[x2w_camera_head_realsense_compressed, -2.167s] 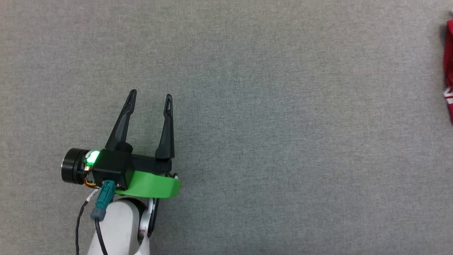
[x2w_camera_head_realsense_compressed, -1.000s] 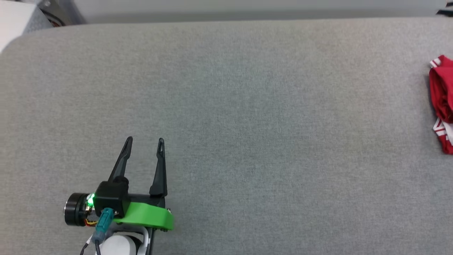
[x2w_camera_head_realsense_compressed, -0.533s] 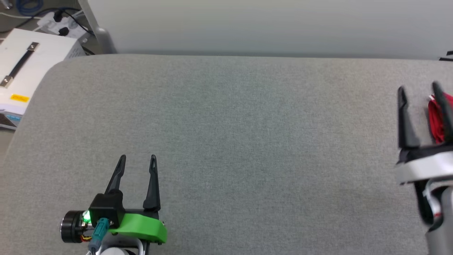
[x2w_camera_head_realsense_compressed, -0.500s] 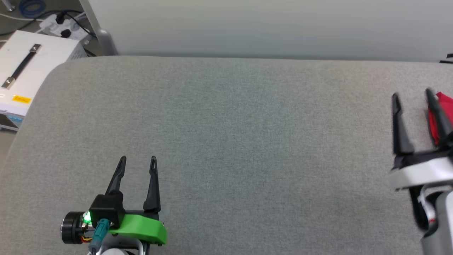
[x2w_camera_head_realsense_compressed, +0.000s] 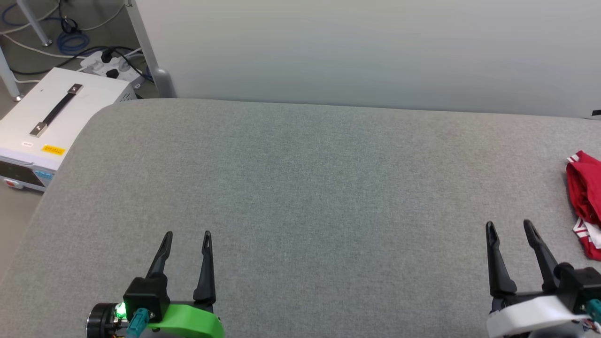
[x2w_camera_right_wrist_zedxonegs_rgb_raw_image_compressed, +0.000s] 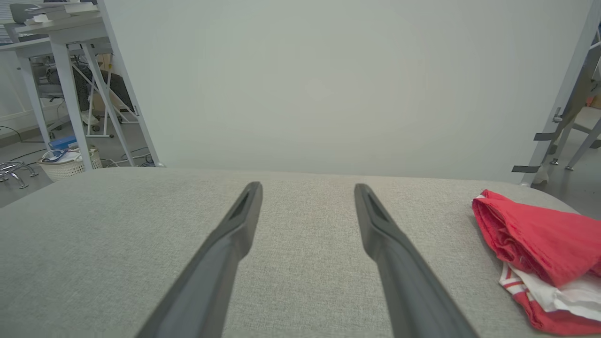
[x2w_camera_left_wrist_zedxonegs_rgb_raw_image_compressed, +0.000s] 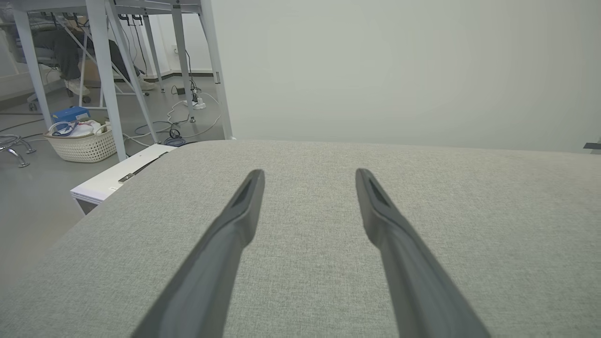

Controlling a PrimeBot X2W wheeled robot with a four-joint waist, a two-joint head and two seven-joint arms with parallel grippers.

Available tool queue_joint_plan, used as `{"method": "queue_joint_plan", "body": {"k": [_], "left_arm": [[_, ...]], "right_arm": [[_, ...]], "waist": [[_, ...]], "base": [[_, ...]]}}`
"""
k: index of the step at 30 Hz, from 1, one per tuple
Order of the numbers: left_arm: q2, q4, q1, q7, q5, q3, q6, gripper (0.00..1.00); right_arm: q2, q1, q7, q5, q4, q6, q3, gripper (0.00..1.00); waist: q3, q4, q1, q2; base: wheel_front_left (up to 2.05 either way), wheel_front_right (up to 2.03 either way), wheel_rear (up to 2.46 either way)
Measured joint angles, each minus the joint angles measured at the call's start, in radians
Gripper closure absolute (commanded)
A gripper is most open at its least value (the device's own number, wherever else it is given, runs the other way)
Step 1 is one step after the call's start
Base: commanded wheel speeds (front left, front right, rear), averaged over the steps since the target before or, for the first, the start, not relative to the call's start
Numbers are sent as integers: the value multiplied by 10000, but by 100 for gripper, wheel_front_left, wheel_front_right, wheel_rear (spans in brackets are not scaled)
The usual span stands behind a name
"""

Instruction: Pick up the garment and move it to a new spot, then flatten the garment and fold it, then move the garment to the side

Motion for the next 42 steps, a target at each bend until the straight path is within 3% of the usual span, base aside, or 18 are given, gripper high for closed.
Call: {"method": "queue_joint_plan", "body": {"k": [26,27,42], "left_arm": [[-13,46,542,0,-90,56,-307,0],[-12,50,540,13,-86,54,-311,100],[-10,36,529,196,-73,79,-301,100]], "right_arm": [[173,924,-2,4,-468,0,132,0],[173,924,0,4,-464,0,132,100],[178,906,178,-56,-451,0,136,100]], "waist": [[-363,-34,1,0],[-363,-34,1,0],[-333,-107,1,0]], "base": [[0,0,0],[0,0,0],[0,0,0]]}}
